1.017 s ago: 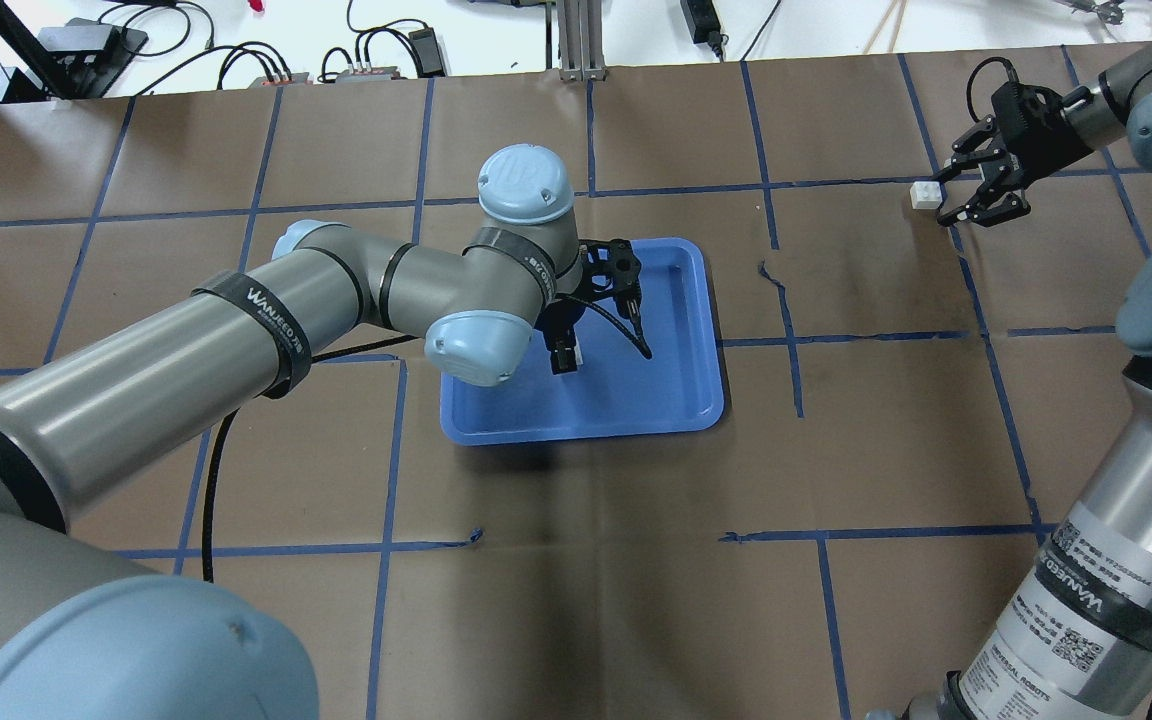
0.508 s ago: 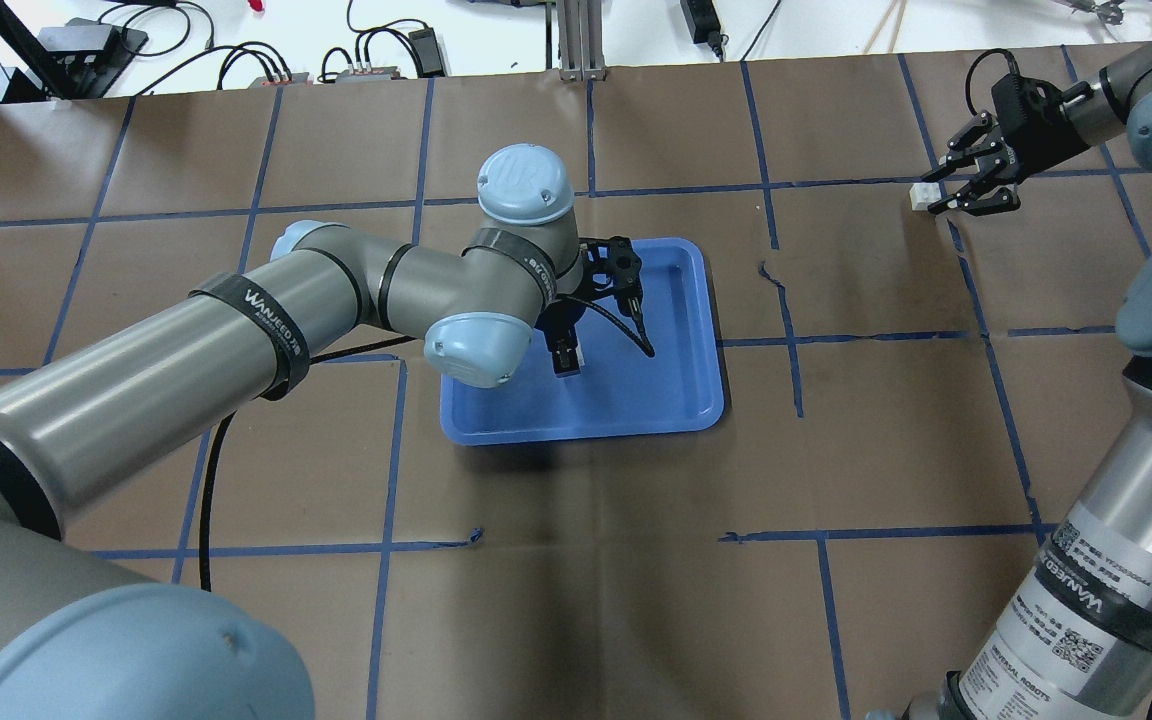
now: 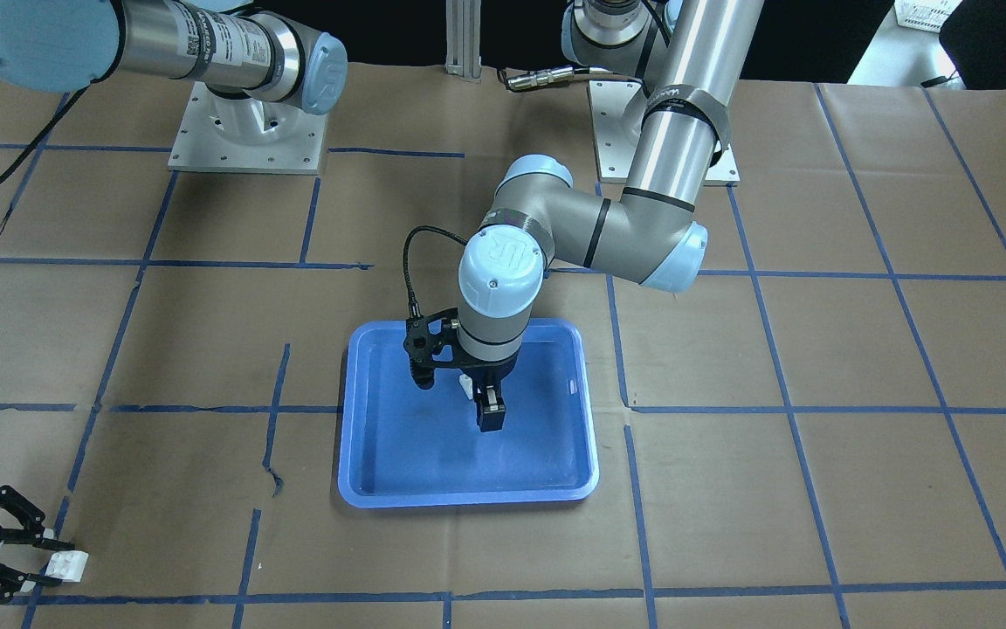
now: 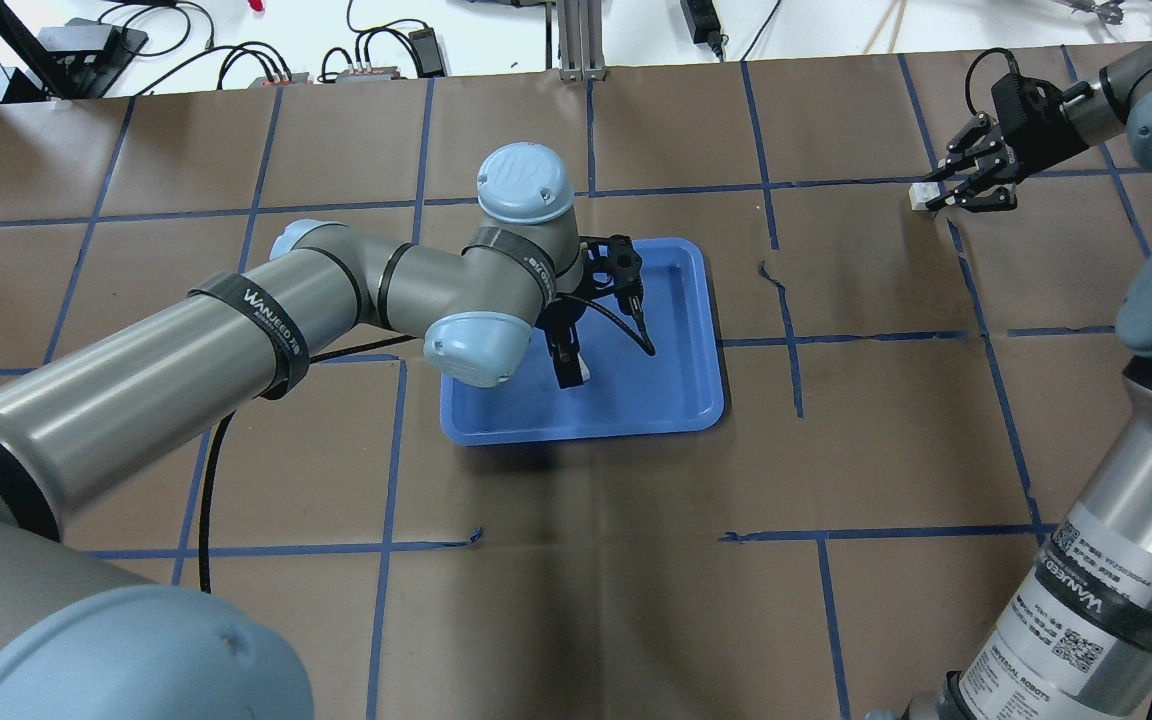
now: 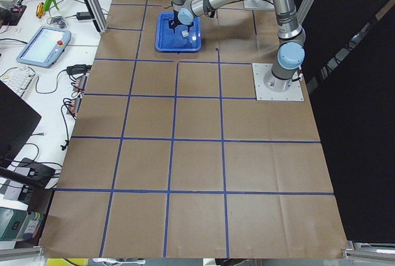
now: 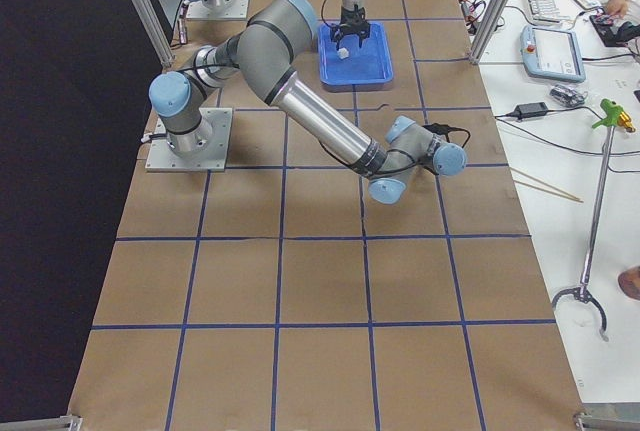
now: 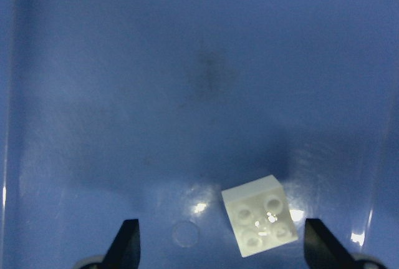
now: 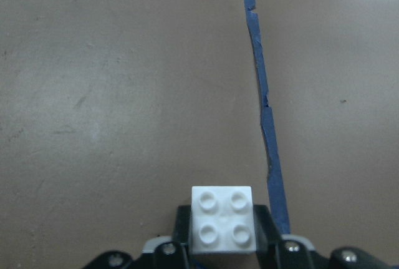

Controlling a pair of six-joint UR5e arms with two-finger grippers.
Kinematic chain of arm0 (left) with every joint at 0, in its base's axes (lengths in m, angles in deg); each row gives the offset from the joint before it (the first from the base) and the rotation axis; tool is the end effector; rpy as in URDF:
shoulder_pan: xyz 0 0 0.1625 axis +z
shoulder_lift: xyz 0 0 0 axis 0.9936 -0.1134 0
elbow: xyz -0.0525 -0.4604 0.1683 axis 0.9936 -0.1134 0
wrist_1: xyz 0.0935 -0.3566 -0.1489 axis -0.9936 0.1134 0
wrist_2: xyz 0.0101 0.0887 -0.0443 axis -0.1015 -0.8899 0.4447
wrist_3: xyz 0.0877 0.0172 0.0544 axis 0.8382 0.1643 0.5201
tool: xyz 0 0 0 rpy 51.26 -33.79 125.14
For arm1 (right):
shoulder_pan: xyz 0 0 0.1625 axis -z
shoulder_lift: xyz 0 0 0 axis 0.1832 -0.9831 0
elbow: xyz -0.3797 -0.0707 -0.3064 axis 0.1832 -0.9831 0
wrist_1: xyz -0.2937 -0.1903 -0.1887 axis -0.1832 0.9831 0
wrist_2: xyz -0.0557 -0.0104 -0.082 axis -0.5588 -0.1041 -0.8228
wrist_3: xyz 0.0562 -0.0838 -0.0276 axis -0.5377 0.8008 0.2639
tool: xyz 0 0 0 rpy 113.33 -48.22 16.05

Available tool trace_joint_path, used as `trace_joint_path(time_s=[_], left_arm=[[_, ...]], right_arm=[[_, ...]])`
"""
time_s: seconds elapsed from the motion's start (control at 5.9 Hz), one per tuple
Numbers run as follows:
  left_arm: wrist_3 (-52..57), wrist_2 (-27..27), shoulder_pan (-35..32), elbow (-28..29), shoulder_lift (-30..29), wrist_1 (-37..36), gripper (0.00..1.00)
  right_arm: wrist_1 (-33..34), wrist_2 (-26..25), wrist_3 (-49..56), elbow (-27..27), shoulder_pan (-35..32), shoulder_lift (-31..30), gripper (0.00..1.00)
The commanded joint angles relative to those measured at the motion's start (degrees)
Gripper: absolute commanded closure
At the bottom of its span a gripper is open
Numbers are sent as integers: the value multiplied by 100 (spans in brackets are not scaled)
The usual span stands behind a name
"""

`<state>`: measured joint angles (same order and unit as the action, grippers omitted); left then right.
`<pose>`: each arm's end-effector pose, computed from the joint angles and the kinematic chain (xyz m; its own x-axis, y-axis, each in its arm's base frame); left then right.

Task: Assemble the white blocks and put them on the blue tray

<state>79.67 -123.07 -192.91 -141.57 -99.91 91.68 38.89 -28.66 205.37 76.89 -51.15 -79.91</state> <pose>-0.3431 -0.5587 0.2554 -0.1544 0.9879 0.0135 0.9871 0.1548 -0.0409 -0.2009 -0.7767 0.2099 -0.0170 -0.9947 0.1015 -0.8144 -0.0451 -0.5785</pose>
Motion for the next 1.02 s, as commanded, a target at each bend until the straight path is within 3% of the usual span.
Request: trace_joint_path(time_s=[0.0,0.34,0.51,0.68,0.85], left_arm=[[-7,-14,0,44,156,69,7],[-77,-67,35,237,717,794,7],[-443,-363,113,247,1051,1026,7],[-1003,-392,471,247,1463,1341,7],[-1627,-401,561,256,1876,1744,7]], right_arm=[[-7,-2,-66,-59,0,-44,81],[-129,-55,-590,-51,-166,-656,82],[-304,-72,-602,89,-315,-921,81],[-775,-81,-611,316,-369,-1324,82],[-815,-90,-611,562,-413,-1676,83]])
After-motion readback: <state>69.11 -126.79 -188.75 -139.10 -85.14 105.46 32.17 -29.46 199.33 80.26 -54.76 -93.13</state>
